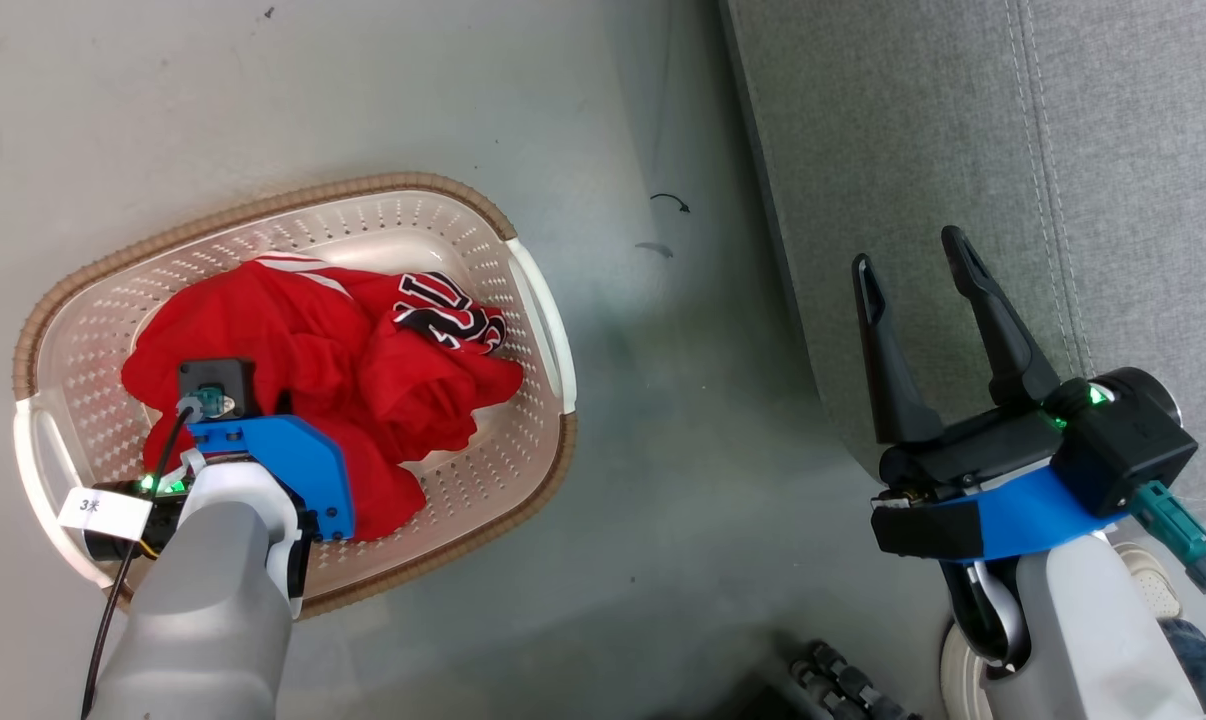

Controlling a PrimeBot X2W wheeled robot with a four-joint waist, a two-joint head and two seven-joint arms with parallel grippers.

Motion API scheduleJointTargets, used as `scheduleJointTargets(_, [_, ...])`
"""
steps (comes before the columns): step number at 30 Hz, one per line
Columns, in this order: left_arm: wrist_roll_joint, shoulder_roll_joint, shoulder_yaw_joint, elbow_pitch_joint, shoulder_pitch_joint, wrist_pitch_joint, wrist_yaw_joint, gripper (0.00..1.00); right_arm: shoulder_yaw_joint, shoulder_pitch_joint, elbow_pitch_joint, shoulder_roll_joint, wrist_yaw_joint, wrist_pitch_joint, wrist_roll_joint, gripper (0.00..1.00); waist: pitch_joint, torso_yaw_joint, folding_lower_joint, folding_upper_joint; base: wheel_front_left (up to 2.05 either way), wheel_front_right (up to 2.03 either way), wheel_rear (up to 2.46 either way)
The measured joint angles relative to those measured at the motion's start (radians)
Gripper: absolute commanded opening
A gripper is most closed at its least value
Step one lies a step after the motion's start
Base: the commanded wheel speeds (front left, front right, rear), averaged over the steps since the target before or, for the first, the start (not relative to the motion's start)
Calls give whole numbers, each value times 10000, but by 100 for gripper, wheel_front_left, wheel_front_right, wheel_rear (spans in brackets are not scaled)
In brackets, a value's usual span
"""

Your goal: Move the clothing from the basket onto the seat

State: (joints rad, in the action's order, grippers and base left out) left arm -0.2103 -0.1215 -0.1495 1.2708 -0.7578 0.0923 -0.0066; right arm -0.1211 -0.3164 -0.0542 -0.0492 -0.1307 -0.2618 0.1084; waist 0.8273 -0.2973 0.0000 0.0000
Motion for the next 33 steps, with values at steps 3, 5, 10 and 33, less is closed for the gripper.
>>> scheduleJointTargets(3, [-21,0,-42,27,-5,31,0,0,-6,-1,-13,0,2,0,0,100,-48,23,0,0,0,0,0])
scheduleJointTargets(5, [-38,6,-61,44,-5,31,-2,0,-15,-2,-44,0,2,0,0,100,-94,45,0,0,0,0,0])
scheduleJointTargets(10, [-127,107,-146,63,32,268,-63,0,-58,-16,-157,0,0,-4,-13,100,-367,141,0,0,0,0,0])
scheduleJointTargets(33, [-355,669,-1442,-3072,2039,1691,-1175,0,96,482,-895,6,0,-6,-867,100,-3571,1482,-2,0,0,0,0])
